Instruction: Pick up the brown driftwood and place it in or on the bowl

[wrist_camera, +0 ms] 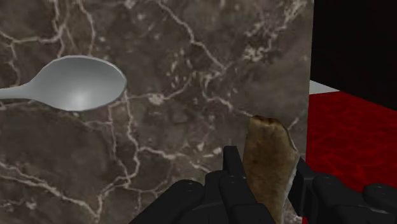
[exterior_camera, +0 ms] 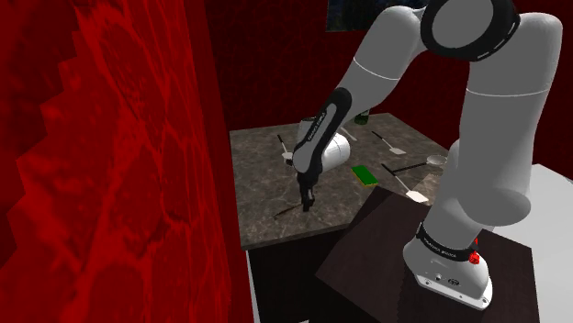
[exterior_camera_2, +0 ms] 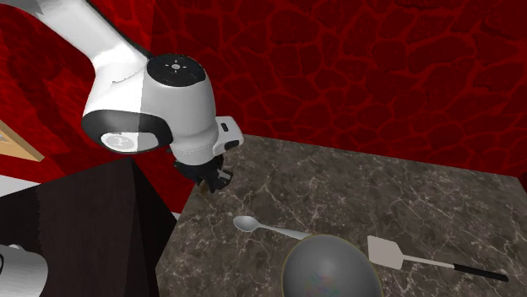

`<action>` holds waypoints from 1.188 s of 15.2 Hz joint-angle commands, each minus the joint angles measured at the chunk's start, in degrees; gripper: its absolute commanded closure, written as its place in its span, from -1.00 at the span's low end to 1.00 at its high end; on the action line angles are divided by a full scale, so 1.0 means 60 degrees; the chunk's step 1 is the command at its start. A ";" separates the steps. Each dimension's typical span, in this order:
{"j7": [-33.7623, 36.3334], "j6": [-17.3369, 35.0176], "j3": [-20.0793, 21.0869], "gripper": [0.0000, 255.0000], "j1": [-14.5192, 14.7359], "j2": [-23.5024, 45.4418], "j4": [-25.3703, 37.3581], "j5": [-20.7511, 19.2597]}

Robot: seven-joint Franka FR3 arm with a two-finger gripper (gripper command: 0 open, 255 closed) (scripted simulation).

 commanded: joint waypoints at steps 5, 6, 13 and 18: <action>0.0692 -0.0729 -0.0356 1.00 0.0194 -0.0949 -0.0170 -0.0832; 0.0801 -0.0860 -0.0396 1.00 0.0206 -0.1105 -0.0185 -0.0966; 0.1464 -0.1816 -0.0548 1.00 0.0197 -0.2146 -0.0204 -0.1775; 0.1824 -0.2534 -0.0563 1.00 0.0134 -0.2827 -0.0131 -0.2199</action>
